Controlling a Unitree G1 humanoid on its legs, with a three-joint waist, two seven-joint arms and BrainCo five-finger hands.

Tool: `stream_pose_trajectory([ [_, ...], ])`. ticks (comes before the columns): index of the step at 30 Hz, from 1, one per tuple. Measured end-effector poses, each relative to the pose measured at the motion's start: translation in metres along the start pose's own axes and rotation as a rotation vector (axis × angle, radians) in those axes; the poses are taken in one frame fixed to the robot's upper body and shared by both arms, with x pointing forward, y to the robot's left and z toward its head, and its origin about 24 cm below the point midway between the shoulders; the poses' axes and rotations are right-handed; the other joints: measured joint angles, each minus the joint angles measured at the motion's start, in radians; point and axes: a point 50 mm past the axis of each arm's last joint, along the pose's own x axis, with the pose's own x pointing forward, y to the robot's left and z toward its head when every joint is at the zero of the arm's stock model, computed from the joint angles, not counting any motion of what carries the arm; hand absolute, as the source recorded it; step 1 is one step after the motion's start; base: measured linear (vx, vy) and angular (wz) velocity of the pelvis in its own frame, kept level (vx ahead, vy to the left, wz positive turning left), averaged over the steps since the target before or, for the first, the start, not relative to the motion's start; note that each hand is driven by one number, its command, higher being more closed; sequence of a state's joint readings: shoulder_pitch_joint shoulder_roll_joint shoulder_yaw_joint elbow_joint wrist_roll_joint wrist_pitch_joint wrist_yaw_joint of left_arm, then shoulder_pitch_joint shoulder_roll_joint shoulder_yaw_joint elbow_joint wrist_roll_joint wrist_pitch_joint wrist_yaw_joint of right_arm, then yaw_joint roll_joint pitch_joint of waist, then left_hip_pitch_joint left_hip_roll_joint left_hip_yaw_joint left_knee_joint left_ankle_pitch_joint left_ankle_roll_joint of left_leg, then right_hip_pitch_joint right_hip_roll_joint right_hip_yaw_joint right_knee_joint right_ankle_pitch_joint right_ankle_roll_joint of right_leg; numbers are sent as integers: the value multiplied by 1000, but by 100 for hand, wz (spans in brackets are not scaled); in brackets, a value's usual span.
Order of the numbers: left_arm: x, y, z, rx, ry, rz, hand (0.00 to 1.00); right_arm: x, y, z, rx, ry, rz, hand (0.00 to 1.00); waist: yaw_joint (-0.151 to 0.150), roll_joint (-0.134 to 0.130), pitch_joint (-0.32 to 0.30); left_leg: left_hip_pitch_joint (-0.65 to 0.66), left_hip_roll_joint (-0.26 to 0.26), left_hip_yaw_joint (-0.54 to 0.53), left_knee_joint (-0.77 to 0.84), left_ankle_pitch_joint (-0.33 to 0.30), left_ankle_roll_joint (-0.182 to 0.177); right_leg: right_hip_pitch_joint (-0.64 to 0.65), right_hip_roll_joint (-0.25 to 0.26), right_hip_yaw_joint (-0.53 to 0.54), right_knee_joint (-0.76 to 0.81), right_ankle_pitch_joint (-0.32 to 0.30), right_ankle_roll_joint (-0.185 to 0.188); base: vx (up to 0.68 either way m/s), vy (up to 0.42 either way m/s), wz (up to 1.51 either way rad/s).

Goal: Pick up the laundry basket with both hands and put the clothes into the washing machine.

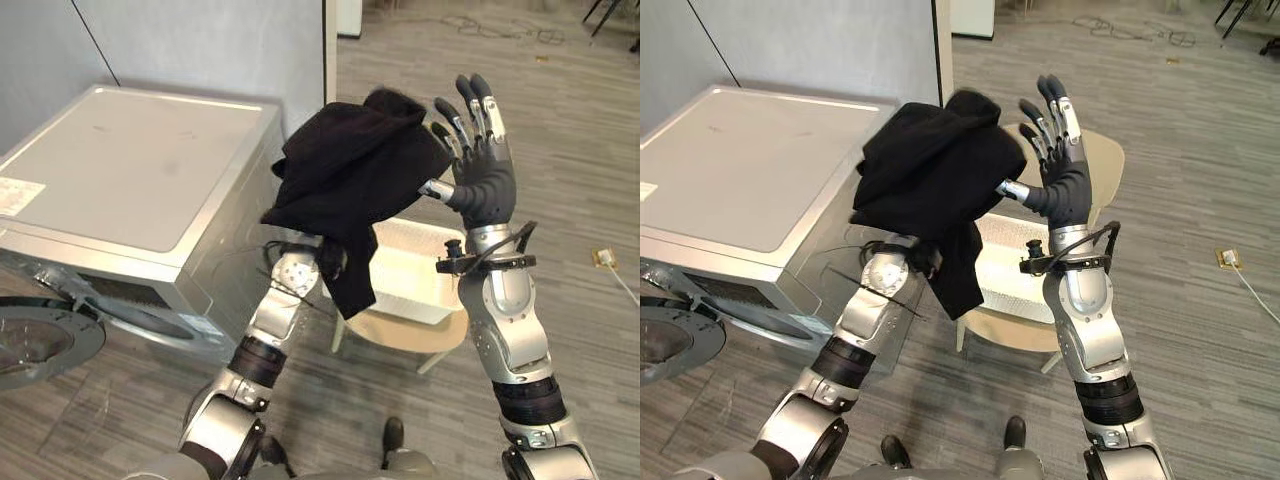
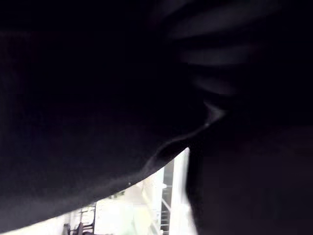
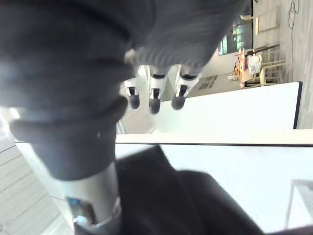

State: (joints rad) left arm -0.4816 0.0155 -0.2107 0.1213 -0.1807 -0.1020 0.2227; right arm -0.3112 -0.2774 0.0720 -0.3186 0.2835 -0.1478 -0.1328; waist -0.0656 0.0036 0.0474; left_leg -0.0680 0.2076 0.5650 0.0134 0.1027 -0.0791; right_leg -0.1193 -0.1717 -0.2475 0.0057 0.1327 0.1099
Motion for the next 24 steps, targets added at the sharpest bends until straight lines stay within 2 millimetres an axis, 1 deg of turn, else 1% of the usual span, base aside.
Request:
stream_pose_trajectory([
  [2, -8, 22, 2, -1, -22, 83, 100, -4, -6, -2, -7, 11, -29, 0, 0, 0, -5, 23, 4, 4, 6, -7, -6, 25, 3, 3, -8, 0, 0, 7, 3, -10],
  [3, -10, 28, 2, 0, -24, 106, 100, -5, -9, -3, -12, 18, -40, 0, 1, 0, -11, 25, 5, 4, 6, -8, -7, 27, 4, 4, -8, -1, 1, -13, -1, -5],
  [4, -16, 41, 2, 6, -26, 152, 100, -7, -15, -7, -24, 39, -64, 0, 1, -1, -21, 28, 7, 6, 8, -12, -12, 29, 6, 6, -9, -2, 1, -15, -2, -7],
  [5, -19, 47, 3, 8, -29, 177, 100, -8, -19, -9, -32, 51, -77, 0, 1, -2, -23, 31, 9, 9, 9, -13, -13, 30, 7, 8, -9, -2, 1, -29, -8, -9],
  [7, -31, 69, 5, 26, -38, 258, 100, -11, -34, -18, -61, 95, -133, 0, 3, -3, -24, 37, 24, 9, 31, -26, -18, 48, 17, 10, -17, -9, 3, -41, -18, -7],
  [8, -34, 74, 6, 36, -40, 277, 100, -12, -37, -20, -69, 103, -145, 0, 3, -2, -24, 40, 28, 9, 35, -28, -20, 53, 21, 11, -19, -10, 1, -44, -33, -6],
  [9, -39, 84, 9, 50, -52, 315, 100, -14, -43, -21, -85, 116, -166, 0, 4, -2, -24, 43, 39, 9, 45, -32, -26, 61, 29, 13, -23, -13, -4, -41, -47, -8],
  [10, -43, 92, 13, 71, -68, 346, 100, -15, -50, -22, -105, 129, -181, 0, 15, -2, -24, 40, 55, 9, 67, -42, -35, 65, 38, 15, -26, -14, -8, -40, -51, -11],
  [11, -45, 96, 15, 82, -78, 359, 100, -16, -52, -23, -118, 136, -184, 0, 21, -1, -25, 36, 63, 9, 81, -47, -36, 65, 44, 19, -26, -14, -10, -37, -61, -11],
  [12, -47, 104, 20, 90, -97, 390, 100, -18, -59, -24, -138, 151, -202, 0, 27, 1, -27, 21, 85, 4, 117, -60, -38, 65, 56, 20, -28, -15, -16, -33, -62, 3],
  [13, -49, 113, 24, 99, -113, 424, 100, -20, -67, -26, -159, 168, -217, 0, 28, 9, -32, -15, 109, -20, 168, -74, -41, 64, 67, 7, -29, -13, -22, -34, -69, 15],
  [14, -50, 116, 25, 103, -117, 442, 100, -21, -72, -27, -173, 179, -228, 0, 25, 15, -35, -34, 120, -34, 193, -81, -40, 63, 72, -1, -30, -13, -25, -25, -51, 34],
  [16, -52, 125, 27, 110, -127, 485, 100, -27, -101, -30, -259, 224, -319, 0, 25, 30, -36, -87, 152, -56, 250, -85, -26, 62, 89, -42, -24, -8, -38, -33, -29, 47],
  [17, -53, 127, 28, 111, -129, 500, 100, -35, -123, -29, -339, 265, -395, 0, 28, 39, -32, -114, 169, -59, 254, -77, -14, 60, 98, -69, -5, -19, -61, -50, -19, 53],
  [18, -55, 129, 28, 112, -130, 513, 100, -38, -132, -29, -371, 280, -438, 0, 30, 44, -29, -116, 172, -63, 240, -68, 2, 60, 103, -85, 7, -29, -69, -37, -34, 78],
  [19, -59, 135, 28, 126, -127, 537, 100, -52, -155, -26, -432, 317, -551, 0, 25, 25, -36, -88, 172, 5, 202, -90, 50, 66, 95, -114, -2, -33, -86, 2, -28, 77],
  [20, -60, 136, 29, 128, -130, 542, 100, -58, -165, -21, -472, 326, -599, 0, 25, 22, -31, -104, 215, 57, 281, -135, 91, 75, 85, -141, -8, -23, -92, -4, 3, 88],
  [21, -66, 138, 25, 135, -117, 546, 100, -73, -186, -14, -575, 374, -690, 0, 31, 30, -23, -124, 300, 118, 522, -208, 131, 95, 81, -178, -7, -22, -95, -10, 43, 62],
  [22, -71, 138, 22, 139, -100, 548, 100, -84, -196, -10, -629, 409, -740, 0, 30, 34, -24, -119, 322, 132, 614, -226, 143, 111, 77, -193, -8, -22, -95, -11, 119, 82],
  [23, -81, 132, 13, 121, -64, 541, 100, -119, -217, 4, -765, 488, -861, 0, 24, 43, -29, -80, 354, 167, 750, -231, 155, 142, 66, -243, -7, -23, -93, 15, 124, 80],
  [24, -83, 129, 10, 106, -51, 537, 100, -136, -224, 11, -824, 526, -902, 0, 24, 56, -36, -67, 363, 188, 766, -222, 164, 151, 64, -267, -5, -26, -89, 24, 190, 130],
])
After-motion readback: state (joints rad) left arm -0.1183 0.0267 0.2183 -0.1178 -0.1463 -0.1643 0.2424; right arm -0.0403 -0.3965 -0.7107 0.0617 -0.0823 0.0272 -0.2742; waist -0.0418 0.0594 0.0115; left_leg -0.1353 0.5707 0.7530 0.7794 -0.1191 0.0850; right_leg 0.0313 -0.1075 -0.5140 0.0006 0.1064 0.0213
